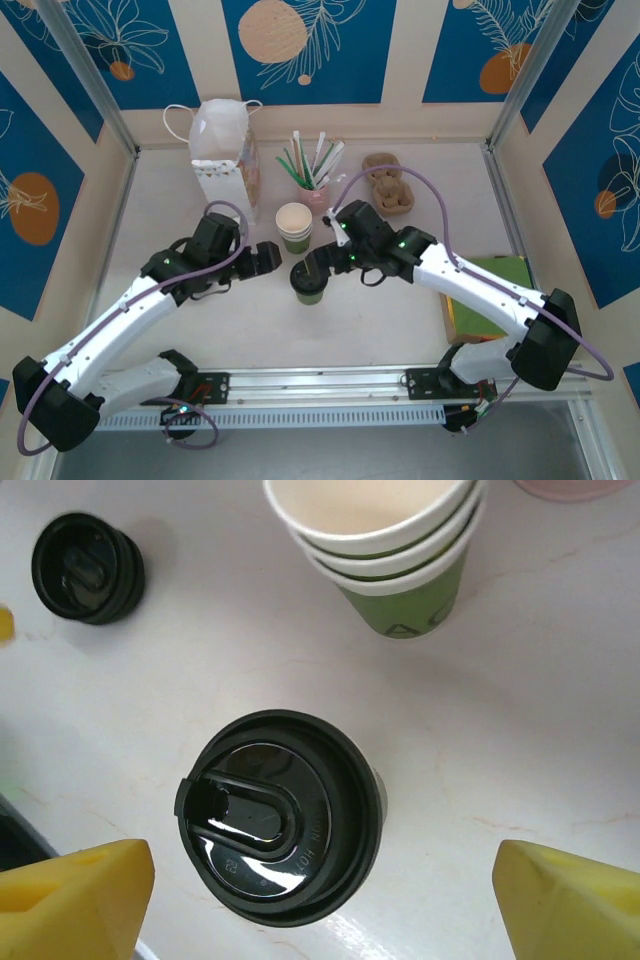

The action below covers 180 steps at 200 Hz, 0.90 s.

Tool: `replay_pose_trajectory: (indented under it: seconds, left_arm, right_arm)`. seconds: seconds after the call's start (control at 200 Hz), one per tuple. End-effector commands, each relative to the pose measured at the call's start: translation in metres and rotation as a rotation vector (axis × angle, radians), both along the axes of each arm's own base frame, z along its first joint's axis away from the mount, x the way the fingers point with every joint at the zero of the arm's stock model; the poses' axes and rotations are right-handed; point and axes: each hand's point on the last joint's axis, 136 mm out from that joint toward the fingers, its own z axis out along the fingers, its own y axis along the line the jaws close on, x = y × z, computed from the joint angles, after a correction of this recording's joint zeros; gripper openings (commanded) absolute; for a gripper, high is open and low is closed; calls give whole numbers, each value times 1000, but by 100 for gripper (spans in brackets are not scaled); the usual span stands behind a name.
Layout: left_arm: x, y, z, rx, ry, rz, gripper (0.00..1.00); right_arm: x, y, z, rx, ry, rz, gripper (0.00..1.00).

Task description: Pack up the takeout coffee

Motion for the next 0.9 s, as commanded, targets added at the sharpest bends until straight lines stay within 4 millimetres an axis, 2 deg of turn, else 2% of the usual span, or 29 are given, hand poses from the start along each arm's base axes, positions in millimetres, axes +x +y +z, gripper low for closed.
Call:
replay_pose_trajectory:
  seconds: [0.0, 0.25, 0.41, 0.62, 0.895]
  left_arm:
    - [-7, -15, -9, -32, 33, -43, 91]
    - [-14, -40, -27, 6, 57, -130, 82]
    - [-10, -51, -35, 17, 76, -159, 70]
    - [0, -59, -33, 24, 67, -172, 67]
    - [3, -69, -39, 17, 89, -203, 58]
  right_arm:
    - [-17, -2, 0, 121, 161, -26, 83]
    - [-16, -10, -13, 219, 309, -92, 64]
    - [-18, -7, -24, 214, 356, -82, 56]
    - [-17, -4, -36, 184, 395, -82, 55]
    - [-14, 1, -42, 163, 408, -55, 55]
